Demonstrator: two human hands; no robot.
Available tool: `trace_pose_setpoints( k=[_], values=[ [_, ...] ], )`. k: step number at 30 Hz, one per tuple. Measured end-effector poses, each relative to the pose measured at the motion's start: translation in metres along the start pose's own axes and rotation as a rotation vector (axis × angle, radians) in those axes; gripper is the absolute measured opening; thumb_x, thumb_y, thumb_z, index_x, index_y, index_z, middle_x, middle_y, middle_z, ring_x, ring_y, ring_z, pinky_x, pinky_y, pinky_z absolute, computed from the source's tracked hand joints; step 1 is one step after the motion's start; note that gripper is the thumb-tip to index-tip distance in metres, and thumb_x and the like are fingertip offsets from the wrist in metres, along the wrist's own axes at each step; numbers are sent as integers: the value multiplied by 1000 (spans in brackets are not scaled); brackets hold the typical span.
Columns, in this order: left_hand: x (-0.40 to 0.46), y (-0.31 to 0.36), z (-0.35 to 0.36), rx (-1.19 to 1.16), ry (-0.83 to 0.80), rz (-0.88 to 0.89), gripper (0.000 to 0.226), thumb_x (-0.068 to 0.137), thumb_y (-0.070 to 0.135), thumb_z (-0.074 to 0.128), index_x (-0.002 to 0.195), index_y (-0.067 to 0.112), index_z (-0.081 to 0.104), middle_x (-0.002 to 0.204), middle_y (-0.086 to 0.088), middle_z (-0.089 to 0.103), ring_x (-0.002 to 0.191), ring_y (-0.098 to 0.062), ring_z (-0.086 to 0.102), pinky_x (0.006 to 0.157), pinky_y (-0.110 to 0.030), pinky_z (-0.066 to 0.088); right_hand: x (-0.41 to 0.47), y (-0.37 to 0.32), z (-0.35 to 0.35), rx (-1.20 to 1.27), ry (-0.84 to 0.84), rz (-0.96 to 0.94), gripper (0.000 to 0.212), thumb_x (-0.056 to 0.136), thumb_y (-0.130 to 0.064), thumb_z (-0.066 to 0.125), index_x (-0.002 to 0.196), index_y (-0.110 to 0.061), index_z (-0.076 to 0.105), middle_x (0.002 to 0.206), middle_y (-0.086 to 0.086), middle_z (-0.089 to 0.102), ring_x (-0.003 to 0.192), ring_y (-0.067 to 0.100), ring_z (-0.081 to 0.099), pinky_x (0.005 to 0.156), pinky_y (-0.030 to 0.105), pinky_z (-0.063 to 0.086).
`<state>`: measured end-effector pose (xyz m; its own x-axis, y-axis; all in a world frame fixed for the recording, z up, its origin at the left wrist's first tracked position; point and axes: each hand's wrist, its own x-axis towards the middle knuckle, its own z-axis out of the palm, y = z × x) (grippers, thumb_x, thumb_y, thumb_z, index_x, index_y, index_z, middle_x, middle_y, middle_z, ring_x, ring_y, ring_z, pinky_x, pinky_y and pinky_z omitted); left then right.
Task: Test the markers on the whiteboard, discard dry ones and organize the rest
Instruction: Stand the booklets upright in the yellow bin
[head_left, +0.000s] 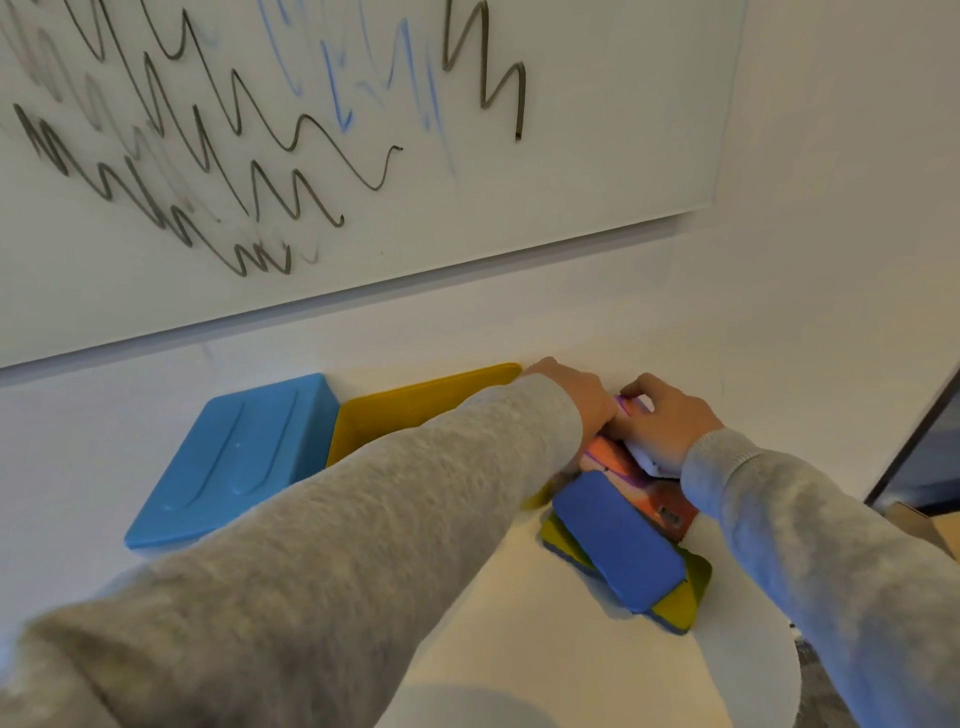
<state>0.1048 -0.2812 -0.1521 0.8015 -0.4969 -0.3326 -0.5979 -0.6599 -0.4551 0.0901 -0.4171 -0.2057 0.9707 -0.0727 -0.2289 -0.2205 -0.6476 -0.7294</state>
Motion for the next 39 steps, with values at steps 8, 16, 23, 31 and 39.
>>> trace_pose_setpoints(
  k=[8,16,23,31,39],
  values=[
    [-35,-33,-19,-396,218,21,56,81,45,77,128,28,50,91,8,49,86,-19,54,71,-32,45,-1,-9,-18,454,-9,-5,24,79,-29,78,100,-25,68,99,12,74,91,34,71,91,53,57],
    [-65,-53,2,-1043,407,-141,54,92,17,69,138,33,47,105,6,64,82,-5,59,69,-21,54,-17,-59,-19,623,66,-101,34,86,-35,73,116,-21,62,106,8,72,92,28,72,80,44,60],
    [-81,-35,10,-1816,554,-426,48,90,5,57,135,21,53,115,-8,67,105,-25,66,90,-47,58,-38,-100,-4,804,55,-129,47,78,-38,76,118,-23,59,108,10,72,92,30,73,84,54,60],
    [-103,-37,6,-2428,477,-469,78,68,26,67,141,15,41,111,-23,68,89,-34,72,74,-50,61,-55,-129,24,843,19,-163,72,68,-41,75,134,-23,53,119,9,67,98,28,71,87,51,59],
    [-119,-74,25,-2356,654,-720,48,86,31,72,124,9,53,101,-18,70,88,-28,71,77,-41,61,-54,-128,23,960,-9,-51,46,87,-41,70,127,-20,58,99,9,71,82,27,71,75,42,60]
  ],
)
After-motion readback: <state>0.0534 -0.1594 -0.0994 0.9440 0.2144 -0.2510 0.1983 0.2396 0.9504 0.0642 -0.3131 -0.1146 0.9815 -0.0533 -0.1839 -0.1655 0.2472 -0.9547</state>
